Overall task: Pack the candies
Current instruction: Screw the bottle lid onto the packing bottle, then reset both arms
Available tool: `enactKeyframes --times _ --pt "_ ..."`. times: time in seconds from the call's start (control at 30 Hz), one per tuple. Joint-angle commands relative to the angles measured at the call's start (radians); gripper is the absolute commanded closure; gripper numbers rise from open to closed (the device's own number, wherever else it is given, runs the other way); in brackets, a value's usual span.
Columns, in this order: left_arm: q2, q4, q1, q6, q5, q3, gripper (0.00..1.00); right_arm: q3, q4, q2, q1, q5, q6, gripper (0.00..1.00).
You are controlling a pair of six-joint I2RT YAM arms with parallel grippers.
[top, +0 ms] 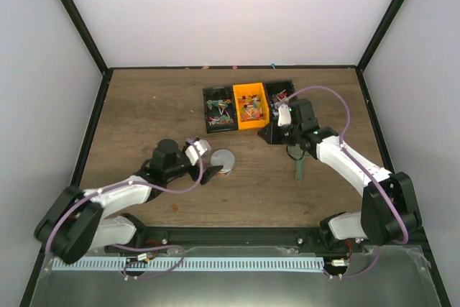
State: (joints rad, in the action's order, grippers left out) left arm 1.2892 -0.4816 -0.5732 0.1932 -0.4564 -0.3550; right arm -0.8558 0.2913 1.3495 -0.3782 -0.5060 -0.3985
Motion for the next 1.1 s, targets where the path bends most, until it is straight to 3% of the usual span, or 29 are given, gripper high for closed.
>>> enactKeyframes --times 0.0,0.17,0.23,0.3,0.33,0.47,0.53,0.63,0.73,0.8,0.9,1.07 --pt "-0.202 0.176 0.000 -0.049 0.155 -0.045 0.00 -0.115 -0.034 -0.033 0.020 0.371 0.069 0.83" --pt "-0.313 0.333 0.053 -0.083 0.328 -0.148 0.00 -0.085 -0.171 -0.015 0.150 0.521 0.165 0.75" --pt "-0.318 0.347 0.103 -0.086 0.353 -0.170 0.00 -0.006 -0.298 -0.018 0.223 0.516 0.225 0.64" --pt "-0.317 0.344 0.169 -0.088 0.377 -0.180 0.00 0.086 -0.450 -0.023 0.280 0.521 0.227 0.41" --pt "-0.314 0.332 0.203 -0.095 0.394 -0.177 0.00 0.141 -0.537 -0.025 0.300 0.521 0.217 0.34" --pt "-0.311 0.223 0.322 -0.102 0.466 -0.132 0.00 0.357 -0.951 -0.004 0.312 0.678 0.179 0.24" --pt "-0.308 0.147 0.359 -0.077 0.498 -0.086 0.00 0.396 -1.061 0.034 0.312 0.688 0.225 0.20" --pt "-0.304 0.012 0.412 -0.122 0.577 -0.006 0.00 0.370 -1.095 0.074 0.321 0.719 0.251 0.17" --pt "-0.263 -0.121 0.506 -0.218 0.537 0.064 0.00 0.377 -1.165 0.096 0.331 0.722 0.286 0.12" --pt "-0.201 -0.184 0.550 -0.232 0.530 0.074 0.00 0.370 -1.125 0.086 0.340 0.730 0.271 0.11" --pt "-0.096 -0.295 0.574 -0.219 0.527 0.068 0.00 0.435 -1.171 0.039 0.349 0.683 0.270 0.01" --pt "0.126 -0.486 0.618 -0.242 0.486 0.030 0.00 0.466 -1.140 0.047 0.372 0.650 0.254 0.00"
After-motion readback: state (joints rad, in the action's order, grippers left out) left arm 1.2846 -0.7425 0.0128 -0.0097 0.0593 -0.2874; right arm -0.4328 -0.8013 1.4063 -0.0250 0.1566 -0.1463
